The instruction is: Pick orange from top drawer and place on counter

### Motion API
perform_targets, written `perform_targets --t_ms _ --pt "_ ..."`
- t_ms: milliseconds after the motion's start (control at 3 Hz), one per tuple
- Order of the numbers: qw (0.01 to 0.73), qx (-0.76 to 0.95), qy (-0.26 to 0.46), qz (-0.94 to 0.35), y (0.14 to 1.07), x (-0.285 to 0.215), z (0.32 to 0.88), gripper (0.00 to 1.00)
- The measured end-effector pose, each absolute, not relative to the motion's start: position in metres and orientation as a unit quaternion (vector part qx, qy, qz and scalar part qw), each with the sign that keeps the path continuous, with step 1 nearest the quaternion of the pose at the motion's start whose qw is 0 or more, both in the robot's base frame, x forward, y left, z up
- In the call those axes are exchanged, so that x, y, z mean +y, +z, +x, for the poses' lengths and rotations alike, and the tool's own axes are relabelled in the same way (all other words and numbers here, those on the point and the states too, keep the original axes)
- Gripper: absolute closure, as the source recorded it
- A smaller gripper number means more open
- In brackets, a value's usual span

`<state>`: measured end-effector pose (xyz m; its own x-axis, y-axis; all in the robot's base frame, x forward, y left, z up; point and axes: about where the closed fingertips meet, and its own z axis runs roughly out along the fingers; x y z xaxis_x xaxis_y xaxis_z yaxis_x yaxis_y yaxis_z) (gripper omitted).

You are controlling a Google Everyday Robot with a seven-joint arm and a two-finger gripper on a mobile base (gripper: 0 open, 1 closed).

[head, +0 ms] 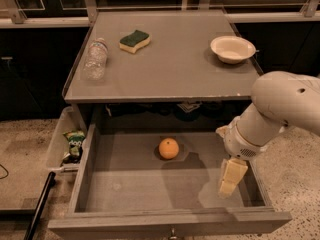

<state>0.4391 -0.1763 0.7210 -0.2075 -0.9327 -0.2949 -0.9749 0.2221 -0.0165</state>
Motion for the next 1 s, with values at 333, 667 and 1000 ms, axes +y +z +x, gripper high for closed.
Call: perform_targets --t_ms 333,667,1000 --pt "0.14 0.771 0.09 -0.614 0.698 -0.169 0.464 0.0" --pt "0.181 0.756 0.108 -0.62 0.684 -0.155 0.489 0.0" --pt "0.226 0.736 0.132 -0.624 0.672 -0.141 0.503 0.0"
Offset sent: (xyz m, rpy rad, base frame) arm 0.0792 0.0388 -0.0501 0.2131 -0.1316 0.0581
